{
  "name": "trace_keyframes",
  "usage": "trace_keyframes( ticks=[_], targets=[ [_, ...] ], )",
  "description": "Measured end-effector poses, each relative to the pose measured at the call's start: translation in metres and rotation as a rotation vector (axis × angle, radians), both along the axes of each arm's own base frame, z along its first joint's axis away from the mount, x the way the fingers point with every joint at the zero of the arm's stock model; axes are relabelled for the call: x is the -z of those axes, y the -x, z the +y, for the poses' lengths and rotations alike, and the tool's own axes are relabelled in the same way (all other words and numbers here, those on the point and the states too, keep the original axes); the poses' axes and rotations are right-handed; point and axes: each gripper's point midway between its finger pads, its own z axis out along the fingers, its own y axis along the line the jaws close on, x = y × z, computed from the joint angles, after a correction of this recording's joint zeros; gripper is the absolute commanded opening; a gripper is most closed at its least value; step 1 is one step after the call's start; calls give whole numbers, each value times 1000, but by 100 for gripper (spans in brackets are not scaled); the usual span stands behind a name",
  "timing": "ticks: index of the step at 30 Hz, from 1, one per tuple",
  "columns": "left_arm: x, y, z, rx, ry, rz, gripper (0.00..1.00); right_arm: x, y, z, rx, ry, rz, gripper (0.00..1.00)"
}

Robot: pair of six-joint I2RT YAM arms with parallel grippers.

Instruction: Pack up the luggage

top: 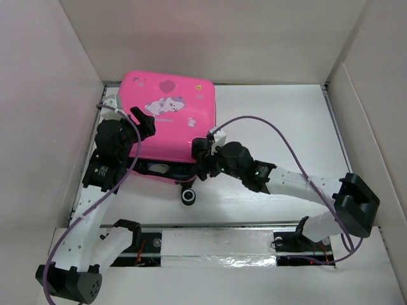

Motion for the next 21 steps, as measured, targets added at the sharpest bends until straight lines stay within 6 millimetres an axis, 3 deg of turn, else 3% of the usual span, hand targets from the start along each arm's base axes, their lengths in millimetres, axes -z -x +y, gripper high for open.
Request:
trace_keyframes(
  ticks=[1, 2, 6, 11, 18, 21],
  targets=[
    [-1, 0, 1, -6, -2, -3, 66, -1, -1, 1, 5, 0, -2, 67],
    [-1, 1, 3, -13, -4, -5, 66, -1, -2, 2, 11, 0, -1, 44],
    [-7, 3, 12, -51, -7, -24, 67, -3, 4, 6, 16, 22, -32, 24],
    [-13, 5, 25, -100, -6, -43, 68, -13, 29, 19, -8, 110, -108, 18],
    [-11, 4, 32, -138, -11, -37, 69, -54, 53, 36, -65, 139, -166, 17],
    [-11, 3, 40, -175, -17, -37, 70, -57, 66, 44, -102, 145, -166, 17]
  ],
)
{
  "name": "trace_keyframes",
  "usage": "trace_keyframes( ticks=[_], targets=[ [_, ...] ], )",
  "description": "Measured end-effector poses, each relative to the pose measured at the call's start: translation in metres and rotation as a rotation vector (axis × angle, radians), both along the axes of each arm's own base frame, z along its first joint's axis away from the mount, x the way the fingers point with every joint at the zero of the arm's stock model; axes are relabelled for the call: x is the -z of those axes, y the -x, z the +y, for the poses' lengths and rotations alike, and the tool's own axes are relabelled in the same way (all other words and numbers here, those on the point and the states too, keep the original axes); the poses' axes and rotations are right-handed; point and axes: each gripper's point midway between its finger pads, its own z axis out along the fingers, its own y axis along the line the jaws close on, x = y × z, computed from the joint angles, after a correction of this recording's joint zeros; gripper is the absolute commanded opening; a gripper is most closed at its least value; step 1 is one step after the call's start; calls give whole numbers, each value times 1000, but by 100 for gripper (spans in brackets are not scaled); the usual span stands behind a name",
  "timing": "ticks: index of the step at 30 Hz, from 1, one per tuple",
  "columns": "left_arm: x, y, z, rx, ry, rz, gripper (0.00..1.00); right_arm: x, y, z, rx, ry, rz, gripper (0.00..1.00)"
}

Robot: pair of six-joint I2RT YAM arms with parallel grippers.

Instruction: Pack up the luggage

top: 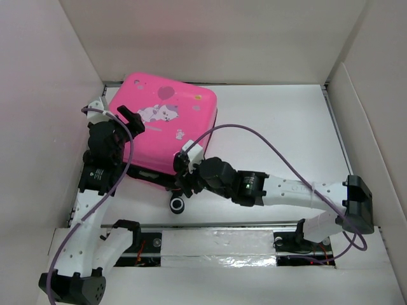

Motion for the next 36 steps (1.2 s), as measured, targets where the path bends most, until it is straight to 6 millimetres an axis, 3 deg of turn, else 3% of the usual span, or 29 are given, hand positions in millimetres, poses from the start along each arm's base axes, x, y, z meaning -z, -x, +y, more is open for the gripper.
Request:
trace_keyframes(
  ticks=[4, 10, 11, 12, 15, 18, 19, 21, 23, 24, 27, 29, 34, 36],
  targets=[
    [1, -2, 17, -64, 2, 4, 70, -12, 22, 24, -69, -78, -3, 15],
    [8, -21, 35, -134, 23, 48, 71, -18, 24, 51, -91, -219, 14, 16],
    [8, -28, 37, -145, 24, 57, 74, -17, 24, 52, -88, -234, 15, 21],
    [8, -34, 40, -160, 20, 68, 74, -18, 24, 49, -85, -251, 12, 44],
    [7, -56, 51, -203, 14, 95, 75, -21, 32, 26, -78, -281, 19, 86],
    [7, -80, 78, -280, 9, 127, 74, -14, 43, -12, -74, -255, 22, 93],
    [9, -87, 87, -304, 9, 138, 74, -16, 42, -24, -64, -257, 19, 93],
    [18, -100, 107, -351, 8, 176, 74, -22, 29, -54, -8, -282, 1, 59],
    [31, -110, 127, -389, 12, 220, 72, -27, 3, -86, 85, -325, -15, 19],
    [39, -114, 137, -406, 17, 247, 71, -25, -10, -101, 135, -331, -24, 14],
    [62, -127, 163, -431, 31, 333, 71, -4, -60, -141, 311, -312, -13, 6],
    [74, -135, 179, -454, 26, 386, 71, 15, -85, -151, 376, -279, 13, 6],
    [95, -148, 191, -450, -4, 490, 71, 97, -120, -143, 422, -142, 185, 8],
    [97, -153, 194, -443, -10, 514, 71, 117, -134, -134, 432, -121, 237, 8]
  ],
)
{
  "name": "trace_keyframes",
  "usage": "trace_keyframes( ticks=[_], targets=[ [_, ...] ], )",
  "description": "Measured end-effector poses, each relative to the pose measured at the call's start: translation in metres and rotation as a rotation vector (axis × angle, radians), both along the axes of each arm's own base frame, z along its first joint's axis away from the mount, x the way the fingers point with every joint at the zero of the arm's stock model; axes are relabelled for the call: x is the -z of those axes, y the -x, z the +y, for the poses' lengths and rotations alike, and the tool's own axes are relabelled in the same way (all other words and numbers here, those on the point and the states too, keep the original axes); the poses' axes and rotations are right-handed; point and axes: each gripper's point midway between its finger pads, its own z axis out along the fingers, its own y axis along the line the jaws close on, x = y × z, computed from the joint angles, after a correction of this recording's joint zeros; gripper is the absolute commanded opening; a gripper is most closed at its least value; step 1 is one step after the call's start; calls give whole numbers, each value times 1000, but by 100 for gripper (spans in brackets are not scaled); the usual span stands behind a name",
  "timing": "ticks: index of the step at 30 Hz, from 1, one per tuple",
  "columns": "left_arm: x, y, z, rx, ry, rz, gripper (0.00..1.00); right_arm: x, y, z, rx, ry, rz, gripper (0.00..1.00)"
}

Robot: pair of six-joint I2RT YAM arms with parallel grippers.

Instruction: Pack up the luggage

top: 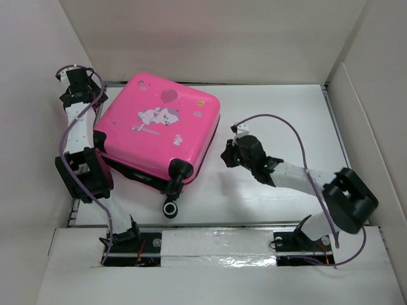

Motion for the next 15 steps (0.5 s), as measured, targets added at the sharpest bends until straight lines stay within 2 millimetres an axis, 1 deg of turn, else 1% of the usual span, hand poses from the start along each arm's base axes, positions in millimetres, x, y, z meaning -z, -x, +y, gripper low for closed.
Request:
trace_keyframes(
  ticks=[1, 3, 5, 9, 10, 12, 15],
  targets=[
    [0, -3, 2, 2, 0, 8, 71, 7, -7, 6, -2, -3, 22, 8],
    [2, -9, 6, 8, -1, 20, 69, 15, -29, 20, 0, -23, 40, 8],
    [11, -12, 5, 21, 8, 39, 69, 20, -45, 30, -2, -60, 43, 8],
    [41, -10, 7, 30, 33, 114, 69, 35, -60, 43, -25, -105, 74, 9],
    [49, -10, 7, 32, 39, 132, 69, 38, -65, 49, -35, -112, 80, 9],
    [68, -9, 9, 36, 55, 170, 65, 38, -73, 61, -56, -128, 84, 10],
    [99, -4, 11, 31, 68, 223, 64, 44, -81, 66, -57, -115, 107, 10]
  ],
)
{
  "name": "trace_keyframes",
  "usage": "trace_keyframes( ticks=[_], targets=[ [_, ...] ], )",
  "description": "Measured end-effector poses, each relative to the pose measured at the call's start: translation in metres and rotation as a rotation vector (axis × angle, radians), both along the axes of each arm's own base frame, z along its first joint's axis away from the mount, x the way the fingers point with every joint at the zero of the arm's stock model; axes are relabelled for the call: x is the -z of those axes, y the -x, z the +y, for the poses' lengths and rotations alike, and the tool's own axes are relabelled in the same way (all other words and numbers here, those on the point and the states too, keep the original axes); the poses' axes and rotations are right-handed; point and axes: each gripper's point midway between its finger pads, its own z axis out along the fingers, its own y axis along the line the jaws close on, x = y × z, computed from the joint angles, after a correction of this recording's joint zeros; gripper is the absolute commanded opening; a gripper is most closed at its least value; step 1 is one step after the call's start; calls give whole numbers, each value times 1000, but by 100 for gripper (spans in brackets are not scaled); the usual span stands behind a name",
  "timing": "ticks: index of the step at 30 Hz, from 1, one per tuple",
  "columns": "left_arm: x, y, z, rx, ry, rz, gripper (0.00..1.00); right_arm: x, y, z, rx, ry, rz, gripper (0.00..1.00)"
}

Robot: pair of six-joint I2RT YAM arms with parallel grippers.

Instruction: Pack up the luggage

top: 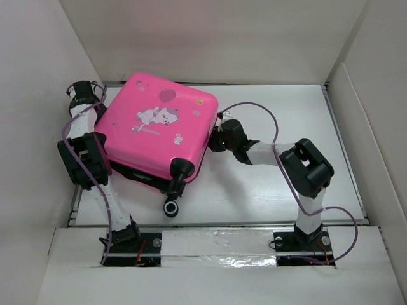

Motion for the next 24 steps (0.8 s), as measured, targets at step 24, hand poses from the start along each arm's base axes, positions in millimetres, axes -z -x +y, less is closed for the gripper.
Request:
trace_keyframes(
  ticks=[24],
  targets=[
    [42, 166, -241, 403, 164, -51, 62, -35, -223, -139, 87, 193, -38, 29]
  ],
)
